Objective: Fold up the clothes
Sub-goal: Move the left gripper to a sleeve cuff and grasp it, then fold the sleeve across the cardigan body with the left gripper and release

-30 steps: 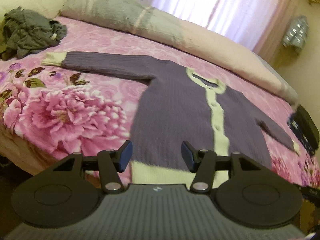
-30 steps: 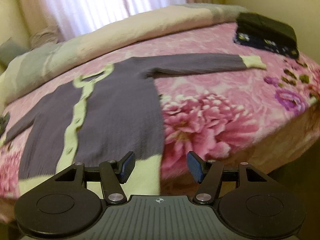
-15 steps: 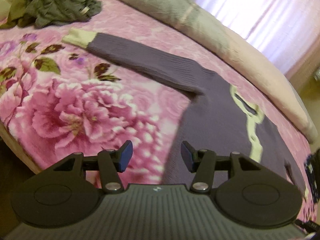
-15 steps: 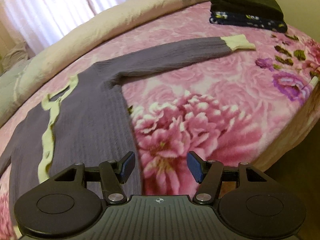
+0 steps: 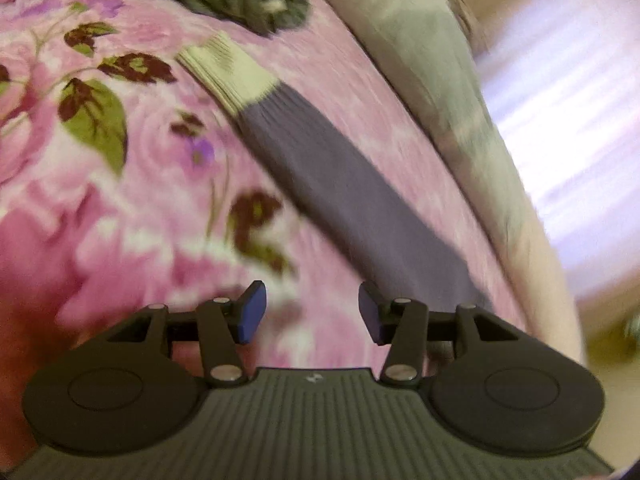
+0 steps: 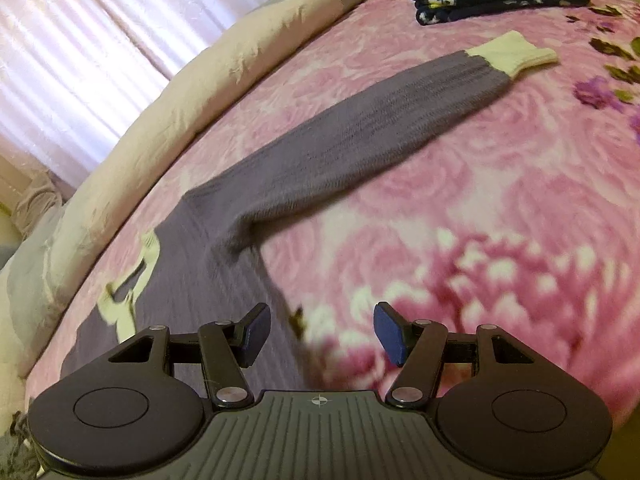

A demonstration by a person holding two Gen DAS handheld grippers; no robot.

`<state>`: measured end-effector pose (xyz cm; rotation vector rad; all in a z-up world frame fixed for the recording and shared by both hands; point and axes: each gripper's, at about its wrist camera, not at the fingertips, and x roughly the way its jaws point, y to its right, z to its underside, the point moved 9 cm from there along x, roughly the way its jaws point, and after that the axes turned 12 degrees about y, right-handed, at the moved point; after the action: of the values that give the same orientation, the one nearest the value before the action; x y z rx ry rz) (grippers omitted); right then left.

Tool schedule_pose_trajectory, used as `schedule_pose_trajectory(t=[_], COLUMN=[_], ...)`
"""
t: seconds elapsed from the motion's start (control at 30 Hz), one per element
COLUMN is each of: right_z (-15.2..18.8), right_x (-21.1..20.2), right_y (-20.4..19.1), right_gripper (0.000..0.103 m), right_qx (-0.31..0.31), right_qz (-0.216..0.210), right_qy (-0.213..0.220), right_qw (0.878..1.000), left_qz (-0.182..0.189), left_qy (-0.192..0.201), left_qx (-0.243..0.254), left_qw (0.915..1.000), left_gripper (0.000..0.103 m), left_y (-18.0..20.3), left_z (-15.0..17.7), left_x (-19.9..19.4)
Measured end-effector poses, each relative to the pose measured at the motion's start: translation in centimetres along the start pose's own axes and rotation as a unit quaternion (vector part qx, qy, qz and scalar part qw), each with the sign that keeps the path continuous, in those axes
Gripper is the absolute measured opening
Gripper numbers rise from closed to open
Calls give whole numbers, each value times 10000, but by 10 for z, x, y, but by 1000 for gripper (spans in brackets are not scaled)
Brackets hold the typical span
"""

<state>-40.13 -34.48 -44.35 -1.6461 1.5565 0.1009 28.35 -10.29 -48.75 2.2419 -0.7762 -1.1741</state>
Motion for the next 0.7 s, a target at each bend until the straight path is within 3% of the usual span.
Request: schedule_pose_trajectory(t=[0.13, 0.2, 0.3, 0.37, 0.43, 0.5, 0.57, 0.63, 0.67, 0.7], right_z=[-8, -11, -11, -11, -13, -16, -19, -23, -26, -28], right_x=[16, 22, 29, 30, 30, 29, 28, 26, 25, 24], right_y=[4, 7, 13, 15, 16, 17, 19, 20, 20, 18], right_gripper=[61, 61, 61, 61, 61, 61, 61, 61, 61, 61], right_qx=[-9, -29, -6, -7, -32, -41, -51, -75, -85, -81], right_qz=[91, 138, 183, 133, 100, 108, 133, 181, 198, 189], right_qy=[36, 45, 39, 76, 85, 99, 120, 182, 223, 265], right_qw=[10000, 9999, 9998, 9999, 9999, 9999, 9998, 9996, 9995, 9994], left_qz=[-90, -132, -224, -285, -390, -57, 684, 1612, 2221, 2819], left_qy=[227, 312, 421, 494, 548, 836, 981, 849, 623, 325], left_qx=[-765, -792, -766, -748, -378, 461, 1335, 1848, 2176, 2590], left_qw=[9968, 9963, 9959, 9956, 9970, 9954, 9838, 9657, 9484, 9233], left_gripper=[45, 43, 27, 7, 6, 5, 5, 6, 6, 7], left_y=[-11, -11, -9, -8, 4, 45, 109, 171, 204, 235], left_z=[-22, -27, -33, -37, -40, -44, -33, -3, 24, 59], left_x=[35, 46, 63, 74, 78, 67, 43, 10, -10, -29])
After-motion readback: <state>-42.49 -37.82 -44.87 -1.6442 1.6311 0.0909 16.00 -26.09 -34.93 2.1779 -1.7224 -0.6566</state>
